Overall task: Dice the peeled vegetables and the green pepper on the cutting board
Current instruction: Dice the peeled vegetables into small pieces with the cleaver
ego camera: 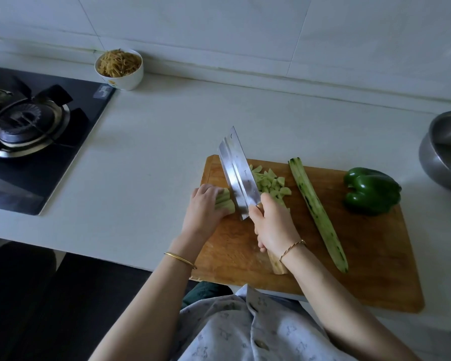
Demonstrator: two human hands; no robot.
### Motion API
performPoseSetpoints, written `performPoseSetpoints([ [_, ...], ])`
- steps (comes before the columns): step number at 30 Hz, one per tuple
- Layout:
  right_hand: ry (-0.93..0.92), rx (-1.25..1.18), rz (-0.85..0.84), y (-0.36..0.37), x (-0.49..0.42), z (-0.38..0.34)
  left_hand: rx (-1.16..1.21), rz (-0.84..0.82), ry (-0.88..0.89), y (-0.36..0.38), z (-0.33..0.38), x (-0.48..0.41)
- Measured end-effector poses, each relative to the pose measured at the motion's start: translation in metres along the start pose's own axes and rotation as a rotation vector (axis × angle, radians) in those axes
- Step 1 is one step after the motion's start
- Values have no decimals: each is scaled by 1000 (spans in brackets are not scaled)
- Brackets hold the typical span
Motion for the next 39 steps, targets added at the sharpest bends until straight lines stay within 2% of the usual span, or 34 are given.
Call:
performPoseSetpoints([
  [15, -51, 248, -40, 15, -3, -13, -2, 43, 28, 1, 0, 1],
  [20, 19, 81, -20, 12, -5, 2, 34, 18, -1, 2, -4, 1],
  [25, -9, 37, 22, 0, -4, -1, 42, 3, 11, 2, -6, 1],
  [39, -20, 75, -21, 2, -1, -9, 28, -7, 14, 3, 0, -2],
])
Point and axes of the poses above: each hand's wrist, its own x-axis away from the middle knuckle, its own y-axis out of the palm, z = x × y, the point moved 8 cm from there along -x, towards the middle knuckle, and after that the axes turned 6 degrees about z, right-handed, at the moved point
